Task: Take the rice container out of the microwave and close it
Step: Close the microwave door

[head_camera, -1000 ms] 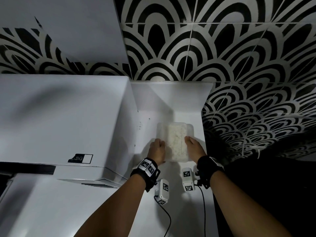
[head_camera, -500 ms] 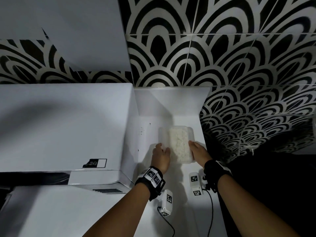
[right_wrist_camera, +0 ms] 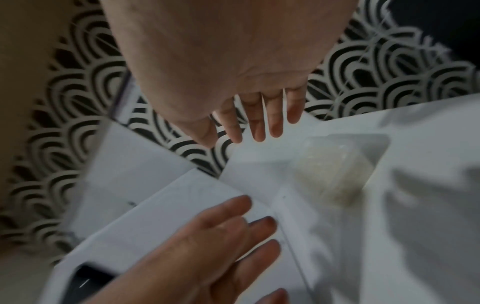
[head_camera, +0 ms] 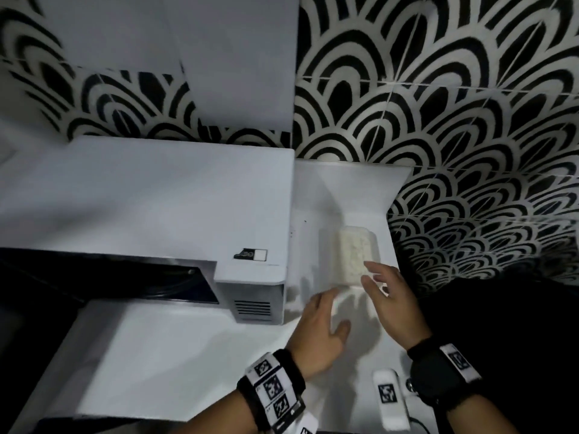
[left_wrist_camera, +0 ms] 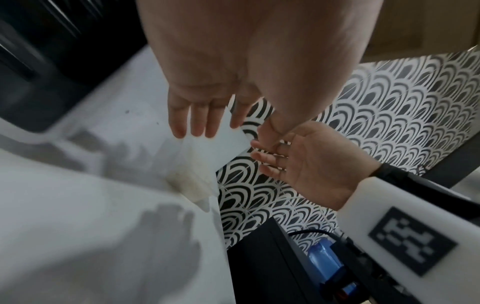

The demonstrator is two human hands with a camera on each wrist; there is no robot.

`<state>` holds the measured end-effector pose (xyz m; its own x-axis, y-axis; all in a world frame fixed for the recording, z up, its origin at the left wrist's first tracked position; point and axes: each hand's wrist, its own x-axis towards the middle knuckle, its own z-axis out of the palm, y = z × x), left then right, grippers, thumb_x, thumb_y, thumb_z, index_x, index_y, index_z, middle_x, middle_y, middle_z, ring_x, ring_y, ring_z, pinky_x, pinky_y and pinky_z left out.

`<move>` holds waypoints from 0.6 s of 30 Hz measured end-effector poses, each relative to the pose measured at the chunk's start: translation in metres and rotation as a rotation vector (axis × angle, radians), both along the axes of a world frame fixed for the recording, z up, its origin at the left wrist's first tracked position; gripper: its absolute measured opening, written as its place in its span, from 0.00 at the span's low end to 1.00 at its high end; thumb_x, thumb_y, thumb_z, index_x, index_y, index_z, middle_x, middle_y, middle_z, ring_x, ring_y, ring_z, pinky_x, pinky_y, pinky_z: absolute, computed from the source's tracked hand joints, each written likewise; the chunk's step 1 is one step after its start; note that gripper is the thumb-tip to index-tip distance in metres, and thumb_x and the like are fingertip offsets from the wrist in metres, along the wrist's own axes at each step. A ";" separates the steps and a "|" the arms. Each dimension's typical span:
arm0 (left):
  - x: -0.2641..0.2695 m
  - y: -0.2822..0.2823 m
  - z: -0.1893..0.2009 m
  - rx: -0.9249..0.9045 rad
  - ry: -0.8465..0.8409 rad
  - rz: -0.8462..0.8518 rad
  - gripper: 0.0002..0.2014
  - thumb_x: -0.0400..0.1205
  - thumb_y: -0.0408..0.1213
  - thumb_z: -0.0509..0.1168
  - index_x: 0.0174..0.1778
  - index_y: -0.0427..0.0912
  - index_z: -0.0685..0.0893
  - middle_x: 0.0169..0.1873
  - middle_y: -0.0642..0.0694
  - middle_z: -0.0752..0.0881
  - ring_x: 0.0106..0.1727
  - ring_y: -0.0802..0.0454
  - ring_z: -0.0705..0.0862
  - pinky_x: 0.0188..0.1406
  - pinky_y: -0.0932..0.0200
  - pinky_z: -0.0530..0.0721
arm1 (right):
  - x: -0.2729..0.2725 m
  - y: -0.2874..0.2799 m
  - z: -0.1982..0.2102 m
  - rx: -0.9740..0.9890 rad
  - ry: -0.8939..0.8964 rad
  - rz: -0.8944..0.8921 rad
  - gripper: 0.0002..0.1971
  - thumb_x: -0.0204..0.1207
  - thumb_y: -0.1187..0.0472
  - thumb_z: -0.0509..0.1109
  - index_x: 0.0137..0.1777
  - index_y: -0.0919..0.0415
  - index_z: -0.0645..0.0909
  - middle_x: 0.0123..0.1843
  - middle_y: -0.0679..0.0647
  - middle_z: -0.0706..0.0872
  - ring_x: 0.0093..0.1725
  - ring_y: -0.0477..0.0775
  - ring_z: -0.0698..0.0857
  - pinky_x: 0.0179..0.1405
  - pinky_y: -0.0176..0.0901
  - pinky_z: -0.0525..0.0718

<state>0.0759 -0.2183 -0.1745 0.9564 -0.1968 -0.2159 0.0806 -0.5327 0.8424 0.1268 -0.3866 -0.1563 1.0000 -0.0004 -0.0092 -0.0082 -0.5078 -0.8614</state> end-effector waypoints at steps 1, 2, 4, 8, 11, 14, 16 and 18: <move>-0.012 0.008 0.004 0.007 -0.017 -0.005 0.29 0.89 0.44 0.61 0.88 0.49 0.65 0.85 0.49 0.70 0.86 0.54 0.69 0.77 0.72 0.61 | -0.009 0.009 0.009 0.020 -0.008 0.046 0.14 0.83 0.57 0.68 0.67 0.49 0.81 0.65 0.48 0.82 0.63 0.47 0.81 0.56 0.26 0.74; -0.024 0.017 0.008 0.018 -0.035 -0.002 0.27 0.89 0.44 0.62 0.86 0.48 0.69 0.82 0.50 0.74 0.82 0.55 0.73 0.75 0.74 0.64 | -0.019 0.019 0.018 0.032 -0.015 0.095 0.13 0.83 0.57 0.68 0.66 0.47 0.81 0.64 0.46 0.82 0.63 0.44 0.81 0.57 0.28 0.75; -0.048 0.035 0.013 0.022 -0.061 0.015 0.22 0.89 0.45 0.62 0.81 0.48 0.77 0.75 0.51 0.82 0.73 0.57 0.81 0.69 0.73 0.71 | -0.033 0.039 0.032 0.041 -0.051 0.172 0.13 0.82 0.56 0.68 0.66 0.44 0.80 0.63 0.44 0.81 0.64 0.41 0.80 0.62 0.36 0.77; -0.101 0.071 0.023 -0.024 -0.071 0.113 0.16 0.88 0.45 0.63 0.71 0.51 0.85 0.61 0.54 0.90 0.61 0.59 0.87 0.63 0.66 0.83 | -0.049 0.083 0.050 0.024 -0.114 0.263 0.18 0.83 0.55 0.67 0.72 0.49 0.76 0.69 0.47 0.76 0.69 0.47 0.77 0.72 0.45 0.74; -0.139 0.099 0.033 0.026 -0.113 0.126 0.15 0.88 0.46 0.62 0.67 0.49 0.88 0.59 0.55 0.91 0.60 0.61 0.88 0.62 0.63 0.85 | -0.061 0.116 0.063 -0.094 -0.182 0.305 0.24 0.83 0.52 0.66 0.78 0.53 0.71 0.82 0.51 0.66 0.81 0.50 0.66 0.80 0.41 0.62; -0.170 0.130 0.046 0.093 -0.167 0.154 0.15 0.88 0.47 0.61 0.66 0.50 0.88 0.59 0.57 0.91 0.60 0.61 0.88 0.61 0.61 0.85 | -0.070 0.143 0.075 -0.224 -0.213 0.332 0.25 0.83 0.48 0.65 0.79 0.51 0.71 0.87 0.55 0.58 0.86 0.54 0.57 0.84 0.49 0.57; -0.189 0.153 0.054 0.106 -0.204 0.207 0.14 0.89 0.46 0.62 0.65 0.51 0.89 0.58 0.60 0.91 0.60 0.62 0.87 0.60 0.61 0.85 | -0.069 0.158 0.081 -0.254 -0.198 0.309 0.28 0.83 0.45 0.63 0.80 0.53 0.69 0.88 0.57 0.56 0.87 0.55 0.54 0.85 0.51 0.54; -0.206 0.176 0.062 0.115 -0.245 0.264 0.12 0.89 0.45 0.63 0.63 0.52 0.90 0.57 0.64 0.90 0.61 0.63 0.87 0.60 0.61 0.86 | -0.060 0.169 0.088 -0.220 -0.137 0.237 0.33 0.82 0.42 0.62 0.83 0.57 0.64 0.88 0.60 0.54 0.87 0.57 0.53 0.85 0.50 0.53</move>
<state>-0.1301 -0.0421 -0.1130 0.9970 0.0753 0.0189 0.0314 -0.6130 0.7895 0.0665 -0.2175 -0.0684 0.9645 0.2445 0.1000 0.2405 -0.6557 -0.7157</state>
